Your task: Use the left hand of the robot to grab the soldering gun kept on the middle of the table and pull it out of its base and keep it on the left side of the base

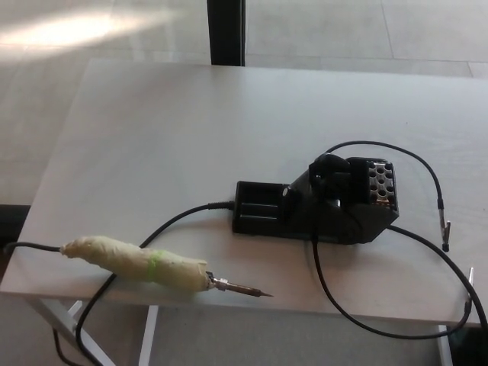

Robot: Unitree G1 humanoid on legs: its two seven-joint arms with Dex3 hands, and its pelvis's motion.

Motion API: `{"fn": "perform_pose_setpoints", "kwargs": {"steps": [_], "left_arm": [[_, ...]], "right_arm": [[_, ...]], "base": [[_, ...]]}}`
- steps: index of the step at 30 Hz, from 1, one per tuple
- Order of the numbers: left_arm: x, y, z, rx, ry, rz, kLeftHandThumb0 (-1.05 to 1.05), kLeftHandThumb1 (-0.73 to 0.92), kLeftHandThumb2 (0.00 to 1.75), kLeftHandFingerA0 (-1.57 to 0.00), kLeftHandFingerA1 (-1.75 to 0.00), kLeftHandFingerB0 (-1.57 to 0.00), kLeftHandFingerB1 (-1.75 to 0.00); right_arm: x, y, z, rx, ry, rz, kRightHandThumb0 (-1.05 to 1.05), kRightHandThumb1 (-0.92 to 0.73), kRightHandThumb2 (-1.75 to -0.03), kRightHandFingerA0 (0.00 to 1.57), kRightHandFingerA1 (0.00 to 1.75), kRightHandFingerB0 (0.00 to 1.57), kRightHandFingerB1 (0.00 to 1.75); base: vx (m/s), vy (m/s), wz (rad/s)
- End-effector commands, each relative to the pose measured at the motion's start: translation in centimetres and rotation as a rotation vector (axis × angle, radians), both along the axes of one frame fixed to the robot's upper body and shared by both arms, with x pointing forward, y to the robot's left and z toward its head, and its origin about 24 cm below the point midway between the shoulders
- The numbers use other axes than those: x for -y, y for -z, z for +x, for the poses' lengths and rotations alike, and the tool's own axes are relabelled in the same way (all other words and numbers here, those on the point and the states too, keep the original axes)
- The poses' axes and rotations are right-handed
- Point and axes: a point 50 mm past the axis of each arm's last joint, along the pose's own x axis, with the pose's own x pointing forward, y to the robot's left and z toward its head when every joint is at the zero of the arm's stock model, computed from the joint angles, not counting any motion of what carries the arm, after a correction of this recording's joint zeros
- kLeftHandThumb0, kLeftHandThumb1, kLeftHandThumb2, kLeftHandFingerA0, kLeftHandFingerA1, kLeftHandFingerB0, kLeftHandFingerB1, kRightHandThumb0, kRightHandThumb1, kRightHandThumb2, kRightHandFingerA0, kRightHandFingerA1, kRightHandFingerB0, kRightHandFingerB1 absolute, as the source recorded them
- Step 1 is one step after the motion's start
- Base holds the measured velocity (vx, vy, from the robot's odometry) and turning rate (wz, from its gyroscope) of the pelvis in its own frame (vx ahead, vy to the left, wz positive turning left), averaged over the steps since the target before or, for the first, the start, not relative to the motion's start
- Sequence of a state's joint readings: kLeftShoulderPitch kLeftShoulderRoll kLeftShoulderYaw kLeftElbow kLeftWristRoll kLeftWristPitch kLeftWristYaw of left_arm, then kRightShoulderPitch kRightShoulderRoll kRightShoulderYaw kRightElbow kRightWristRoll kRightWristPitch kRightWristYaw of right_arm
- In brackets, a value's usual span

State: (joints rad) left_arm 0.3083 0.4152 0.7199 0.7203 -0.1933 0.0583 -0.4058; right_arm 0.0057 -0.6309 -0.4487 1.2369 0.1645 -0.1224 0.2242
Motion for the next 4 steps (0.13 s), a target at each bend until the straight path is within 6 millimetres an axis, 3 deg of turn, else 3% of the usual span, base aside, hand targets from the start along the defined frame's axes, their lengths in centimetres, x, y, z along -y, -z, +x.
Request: {"fn": "perform_pose_setpoints", "kwargs": {"steps": [1, 2, 3, 4], "left_arm": [[0.23, -1.9, 1.55, 0.405, -0.125, -0.167, -0.69, 0.55, 0.57, -0.7, -0.6, -0.59, -0.55], [0.31, -1.7, 1.4, 0.401, -0.171, -0.177, -0.67, 0.55, 0.57, -0.67, -0.62, -0.56, -0.56], [0.35, -1.62, 1.29, 0.41, -0.182, -0.187, -0.69, 0.47, 0.71, -0.54, -0.67, -0.41, -0.6], [0.35, -1.62, 1.2, 0.419, -0.183, -0.197, -0.67, 0.6, 0.58, -0.48, -0.64, -0.37, -0.58]], "right_arm": [[0.25, -0.34, -0.21, 0.116, 0.117, -0.044, -1.01, -0.44, -1.3, 0.99, 1.39, 0.0, 0.73], [0.27, -0.33, -0.27, 0.119, 0.12, -0.048, -1.0, -0.45, -1.3, 1.0, 1.41, 0.0, 0.71], [0.27, -0.33, -0.28, 0.124, 0.126, -0.053, -0.89, -0.48, -1.28, 0.81, 1.71, 0.0, 0.58], [0.28, -0.33, -0.28, 0.13, 0.135, -0.054, -0.87, -0.5, -1.31, 0.88, 1.67, 0.0, 0.59]], "base": [[0.0, 0.0, 0.0], [0.0, 0.0, 0.0], [0.0, 0.0, 0.0], [0.0, 0.0, 0.0]]}}
